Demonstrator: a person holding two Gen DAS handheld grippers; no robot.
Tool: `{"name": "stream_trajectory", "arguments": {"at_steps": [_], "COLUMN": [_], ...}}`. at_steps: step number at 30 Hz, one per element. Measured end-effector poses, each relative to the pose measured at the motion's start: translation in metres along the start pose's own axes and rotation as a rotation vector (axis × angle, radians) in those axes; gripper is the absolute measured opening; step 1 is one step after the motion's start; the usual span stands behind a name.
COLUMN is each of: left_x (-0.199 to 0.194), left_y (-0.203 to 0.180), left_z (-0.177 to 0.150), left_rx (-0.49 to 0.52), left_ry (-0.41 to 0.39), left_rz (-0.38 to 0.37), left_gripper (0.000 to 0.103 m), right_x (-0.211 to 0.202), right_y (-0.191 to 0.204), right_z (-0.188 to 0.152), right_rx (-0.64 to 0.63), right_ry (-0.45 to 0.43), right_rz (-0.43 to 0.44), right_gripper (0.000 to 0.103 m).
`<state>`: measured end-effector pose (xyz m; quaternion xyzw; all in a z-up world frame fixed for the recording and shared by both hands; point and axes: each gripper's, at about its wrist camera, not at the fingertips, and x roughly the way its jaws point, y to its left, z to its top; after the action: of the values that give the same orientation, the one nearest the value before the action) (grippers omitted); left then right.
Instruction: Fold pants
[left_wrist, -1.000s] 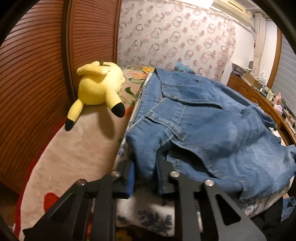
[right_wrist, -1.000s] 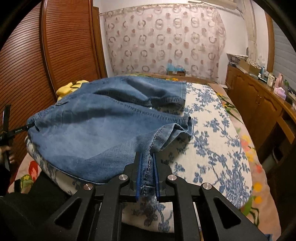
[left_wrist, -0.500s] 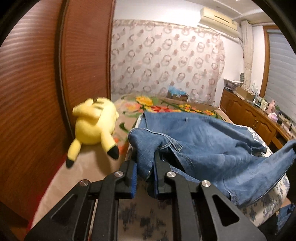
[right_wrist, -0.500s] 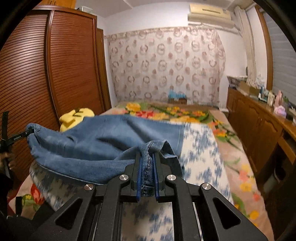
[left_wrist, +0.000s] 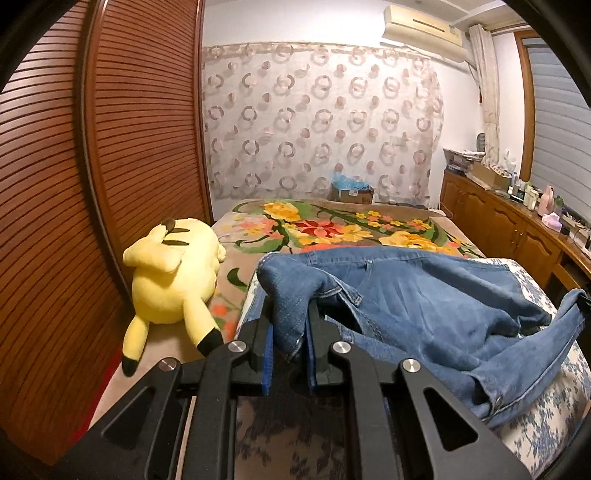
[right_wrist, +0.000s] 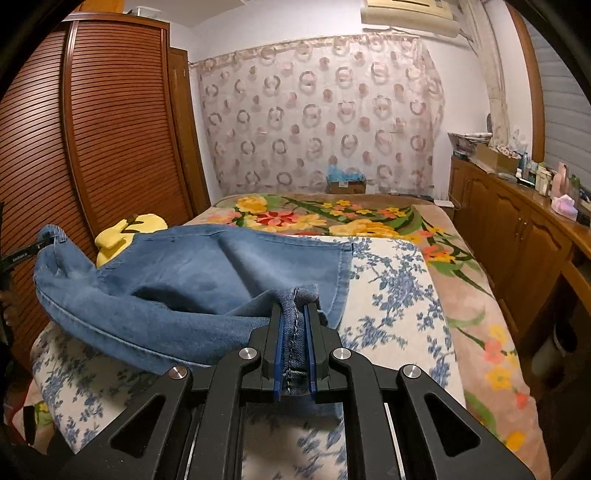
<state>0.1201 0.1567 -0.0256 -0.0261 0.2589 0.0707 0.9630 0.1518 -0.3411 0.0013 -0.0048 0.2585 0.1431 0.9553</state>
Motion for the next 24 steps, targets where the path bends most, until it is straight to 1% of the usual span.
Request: {"name": "stream_trajectory", "arguments": {"at_steps": [4,8,11,14,17,19,24], "left_x": [0.025,0.050,0.060,0.069,0.075,0.076,0.079], "left_y": [-0.010,-0.015,-0.017,-0.019,-0.021,-0.024,-0.023], "left_z": [0.006,0.002,0.002,0.003,0.007,0.014,0.046], "left_rx": [0.018,0.030,0.035,0.036,0.023,0.030,0.037], "left_ry": [0.026,0.064,0.076,0.085,0.083,0.068,0.004], "left_rz": [-0.002,-0.002,-0.005,-0.007,-0.001,0.004,0.015], "left_gripper": [0.015,0.015,0.015,0.015,0.015,0.014,0.014], "right_x": [0.026,0.038,0.050,0.056,0.054,0.053,0.053], "right_y": [-0.007,-0.005,-0.006,-0.006,-0.008,-0.011,-0.021], "right_z": [0.006,0.007,0.008,0.015,0.025,0.031,0.054], "right_rx": [-0.004,-0.007,-0.014,-0.016,-0.004,-0.002,0.002], "right_ry": [0.038,0.084,0.122,0.130,0.118,0.100,0.039], "right_rz": [-0.007,-0.008,-0.009,-0.008,0.007,0.006,-0.013], "right_gripper": [0.010,0.010,0.010,0.010,0.010,0.010,0.010]}}
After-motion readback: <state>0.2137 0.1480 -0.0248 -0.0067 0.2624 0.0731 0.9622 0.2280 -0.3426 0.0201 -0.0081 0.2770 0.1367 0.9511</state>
